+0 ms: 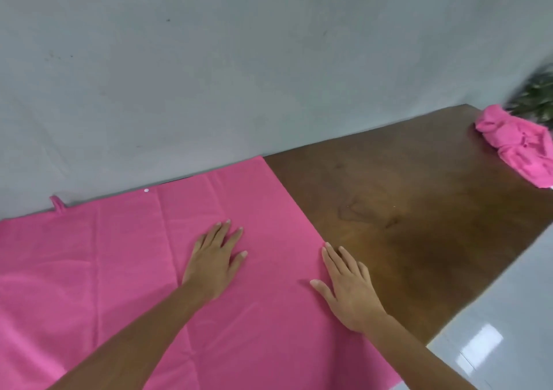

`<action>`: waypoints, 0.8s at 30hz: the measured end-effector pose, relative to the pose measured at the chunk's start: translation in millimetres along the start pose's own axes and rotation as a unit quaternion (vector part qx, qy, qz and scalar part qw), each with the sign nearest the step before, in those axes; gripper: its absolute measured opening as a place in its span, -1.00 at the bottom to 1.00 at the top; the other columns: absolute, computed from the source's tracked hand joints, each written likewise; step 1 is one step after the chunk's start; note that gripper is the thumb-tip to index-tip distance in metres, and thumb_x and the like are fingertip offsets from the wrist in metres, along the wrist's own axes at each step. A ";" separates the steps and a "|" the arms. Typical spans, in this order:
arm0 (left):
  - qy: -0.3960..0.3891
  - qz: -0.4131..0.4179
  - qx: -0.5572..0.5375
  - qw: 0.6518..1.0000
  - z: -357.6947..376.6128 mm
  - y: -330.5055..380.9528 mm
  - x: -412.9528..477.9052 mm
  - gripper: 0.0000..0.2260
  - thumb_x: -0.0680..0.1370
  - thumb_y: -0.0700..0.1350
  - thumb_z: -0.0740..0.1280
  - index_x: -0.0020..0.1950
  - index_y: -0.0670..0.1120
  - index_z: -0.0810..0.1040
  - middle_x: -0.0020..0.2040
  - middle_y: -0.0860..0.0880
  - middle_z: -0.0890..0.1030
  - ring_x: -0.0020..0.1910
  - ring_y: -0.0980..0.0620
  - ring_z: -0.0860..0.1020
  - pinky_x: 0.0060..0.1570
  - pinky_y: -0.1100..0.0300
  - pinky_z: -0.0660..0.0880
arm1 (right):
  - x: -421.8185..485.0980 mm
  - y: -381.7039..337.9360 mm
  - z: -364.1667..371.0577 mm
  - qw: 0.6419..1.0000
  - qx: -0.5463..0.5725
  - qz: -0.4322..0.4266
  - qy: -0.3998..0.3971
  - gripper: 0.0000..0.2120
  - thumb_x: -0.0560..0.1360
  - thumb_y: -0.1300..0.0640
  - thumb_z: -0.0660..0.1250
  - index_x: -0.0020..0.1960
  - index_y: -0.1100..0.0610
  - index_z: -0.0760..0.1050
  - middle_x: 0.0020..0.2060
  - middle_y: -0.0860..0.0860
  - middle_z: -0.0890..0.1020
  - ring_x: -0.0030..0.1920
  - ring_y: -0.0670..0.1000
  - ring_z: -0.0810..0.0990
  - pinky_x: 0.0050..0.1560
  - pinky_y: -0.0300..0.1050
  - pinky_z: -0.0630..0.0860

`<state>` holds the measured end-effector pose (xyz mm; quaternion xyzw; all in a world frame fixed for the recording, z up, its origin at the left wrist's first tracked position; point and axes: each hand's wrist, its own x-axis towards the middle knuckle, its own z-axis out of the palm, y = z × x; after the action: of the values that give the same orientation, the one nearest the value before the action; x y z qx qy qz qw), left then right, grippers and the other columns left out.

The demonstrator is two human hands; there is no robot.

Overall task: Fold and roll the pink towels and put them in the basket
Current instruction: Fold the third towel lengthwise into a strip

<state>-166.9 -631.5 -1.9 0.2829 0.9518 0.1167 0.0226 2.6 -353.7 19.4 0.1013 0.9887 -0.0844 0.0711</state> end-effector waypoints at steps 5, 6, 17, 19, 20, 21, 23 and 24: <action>0.009 0.008 0.023 1.000 1.0 -0.6 -0.7 -0.34 0.60 0.33 -0.24 0.66 0.12 0.06 0.67 0.00 0.02 0.64 -0.03 -0.03 0.60 -0.05 0.01 | -58.5 25.2 8.2 0.999 -0.021 -0.030 0.000 -0.21 0.53 -0.47 -0.40 0.62 -0.07 -0.34 0.57 -0.26 -0.33 0.58 -0.12 -0.36 0.55 -0.12 -0.29; 0.010 0.009 0.025 1.000 0.8 -1.1 -0.6 -0.35 0.61 0.32 -0.23 0.66 0.11 0.06 0.67 -0.01 0.03 0.64 -0.03 -0.02 0.59 -0.06 0.01 | -68.4 28.7 10.2 0.999 -0.026 -0.031 0.005 -0.25 0.56 -0.44 -0.36 0.62 -0.07 -0.33 0.58 -0.26 -0.32 0.58 -0.13 -0.35 0.55 -0.12 -0.30; 0.005 -0.005 0.042 0.999 -0.5 5.0 4.5 -0.47 0.68 0.20 0.04 0.61 0.02 0.23 0.63 -0.11 0.18 0.60 -0.15 0.13 0.53 -0.17 0.12 | -121.8 53.0 15.7 1.000 -0.017 -0.014 -0.004 -0.27 0.61 -0.42 -0.26 0.63 -0.08 -0.30 0.61 -0.22 -0.23 0.60 -0.09 -0.32 0.62 0.01 -0.17; 0.000 -0.032 0.052 0.998 -1.6 15.6 11.4 -0.51 0.67 0.16 0.10 0.55 -0.04 0.31 0.58 -0.16 0.26 0.55 -0.22 0.22 0.49 -0.20 0.19 | -126.1 52.4 19.6 1.000 -0.005 0.012 0.004 -0.26 0.57 -0.45 -0.32 0.63 -0.10 -0.32 0.60 -0.22 -0.25 0.59 -0.08 -0.35 0.59 -0.03 -0.25; -0.005 -0.053 0.052 0.997 -3.0 23.6 16.3 -0.52 0.67 0.13 0.13 0.52 -0.07 0.33 0.54 -0.19 0.30 0.51 -0.24 0.26 0.47 -0.21 0.23 | -128.3 50.2 21.2 0.999 0.006 0.030 0.009 -0.25 0.55 -0.47 -0.36 0.62 -0.12 -0.33 0.60 -0.23 -0.27 0.58 -0.08 -0.37 0.57 -0.07 -0.31; -0.010 -0.071 0.050 0.996 -4.8 32.9 21.9 -0.53 0.66 0.11 0.16 0.48 -0.12 0.36 0.50 -0.22 0.33 0.46 -0.26 0.30 0.44 -0.21 0.26 | -131.1 47.9 23.1 0.999 0.023 0.045 0.017 -0.24 0.54 -0.48 -0.38 0.62 -0.12 -0.32 0.59 -0.24 -0.27 0.58 -0.09 -0.37 0.55 -0.09 -0.34; -0.015 -0.068 0.050 0.996 -8.4 55.0 31.9 -0.54 0.64 0.06 0.21 0.45 -0.17 0.37 0.45 -0.23 0.37 0.41 -0.27 0.34 0.40 -0.19 0.29 | -136.7 44.5 25.0 0.995 0.063 0.072 0.028 -0.24 0.53 -0.47 -0.36 0.63 -0.13 -0.23 0.59 -0.25 -0.22 0.60 -0.10 -0.30 0.57 -0.07 -0.26; -0.016 -0.037 0.045 0.998 -7.8 65.4 36.4 -0.55 0.64 0.04 0.22 0.46 -0.16 0.38 0.46 -0.20 0.37 0.41 -0.25 0.34 0.40 -0.18 0.28 | -138.7 44.5 25.1 0.993 0.079 0.084 0.036 -0.24 0.54 -0.45 -0.33 0.64 -0.13 -0.13 0.59 -0.25 -0.13 0.61 -0.09 -0.21 0.60 -0.04 -0.14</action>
<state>-163.4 -560.2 21.9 0.2496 0.9655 0.0681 0.0295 149.6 -341.4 10.1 0.1927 0.9687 -0.1526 0.0343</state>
